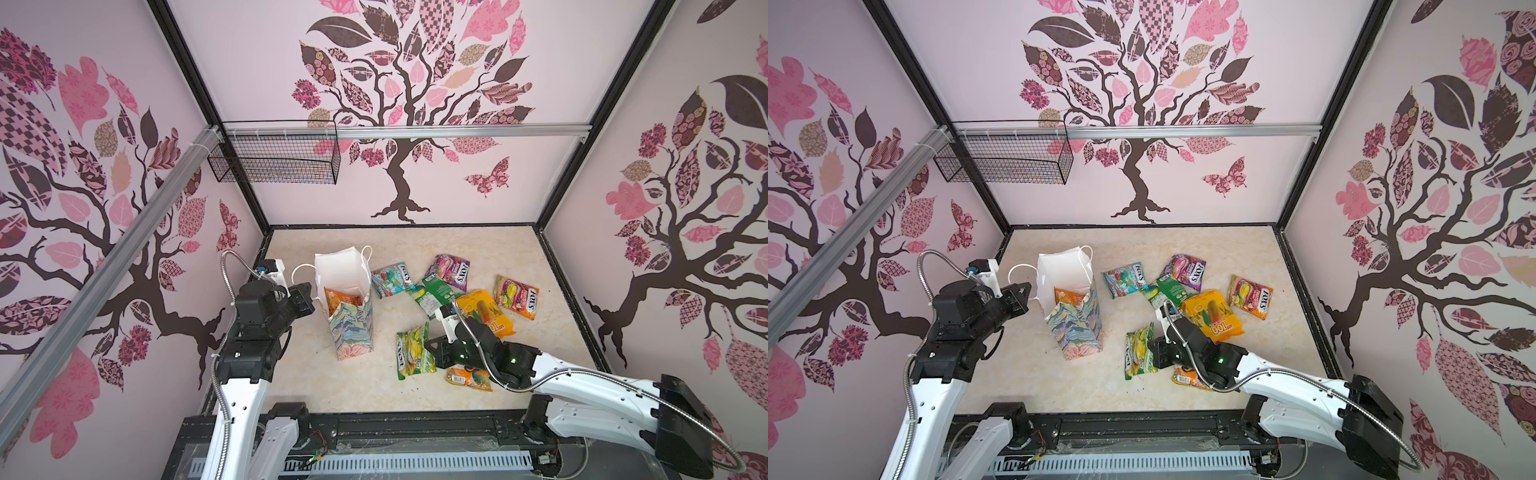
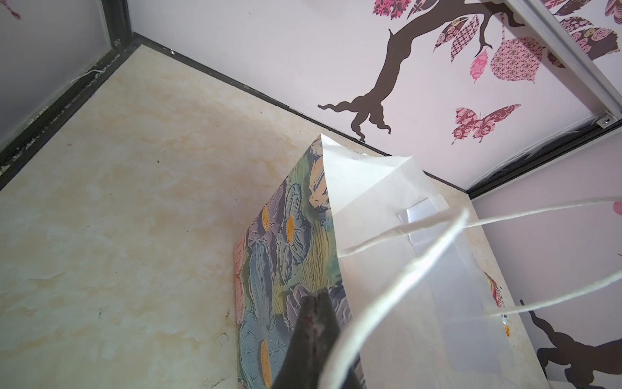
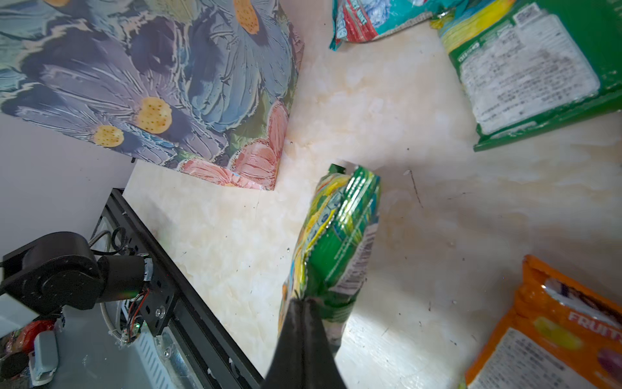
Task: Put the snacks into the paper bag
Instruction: 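Lift the FOX'S Spring Tea bag with the right gripper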
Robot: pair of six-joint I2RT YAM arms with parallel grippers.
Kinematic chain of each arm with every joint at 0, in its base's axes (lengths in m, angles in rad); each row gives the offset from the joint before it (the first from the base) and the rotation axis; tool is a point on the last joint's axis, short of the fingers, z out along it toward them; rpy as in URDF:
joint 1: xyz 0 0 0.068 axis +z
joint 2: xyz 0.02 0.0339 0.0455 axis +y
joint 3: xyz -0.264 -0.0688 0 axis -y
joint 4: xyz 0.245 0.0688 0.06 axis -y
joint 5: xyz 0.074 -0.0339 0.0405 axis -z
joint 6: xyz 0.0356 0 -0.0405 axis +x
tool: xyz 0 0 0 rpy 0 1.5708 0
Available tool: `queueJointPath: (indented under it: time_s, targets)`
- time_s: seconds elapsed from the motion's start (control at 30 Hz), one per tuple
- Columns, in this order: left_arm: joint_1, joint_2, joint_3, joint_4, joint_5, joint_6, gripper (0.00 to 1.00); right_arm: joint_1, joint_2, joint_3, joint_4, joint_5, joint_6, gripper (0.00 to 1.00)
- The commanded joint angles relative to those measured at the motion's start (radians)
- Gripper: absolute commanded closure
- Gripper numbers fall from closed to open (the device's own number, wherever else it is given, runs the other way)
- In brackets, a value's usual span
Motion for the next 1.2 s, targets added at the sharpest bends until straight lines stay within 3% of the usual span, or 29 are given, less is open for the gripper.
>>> queueJointPath:
  time_s: [0.0, 0.57, 1.17]
  targets:
    - [-0.002, -0.011, 0.014, 0.014, 0.004, 0.006, 0.98, -0.008, -0.027, 0.067, 0.019, -0.003, -0.033, 1.0]
    - [-0.002, -0.016, 0.01, 0.009, 0.003, 0.006, 0.97, -0.009, -0.051, 0.178, -0.006, 0.027, -0.082, 1.0]
    - [-0.002, -0.022, 0.011, 0.006, 0.002, 0.006, 0.97, -0.011, 0.019, 0.456, -0.12, -0.002, -0.198, 1.0]
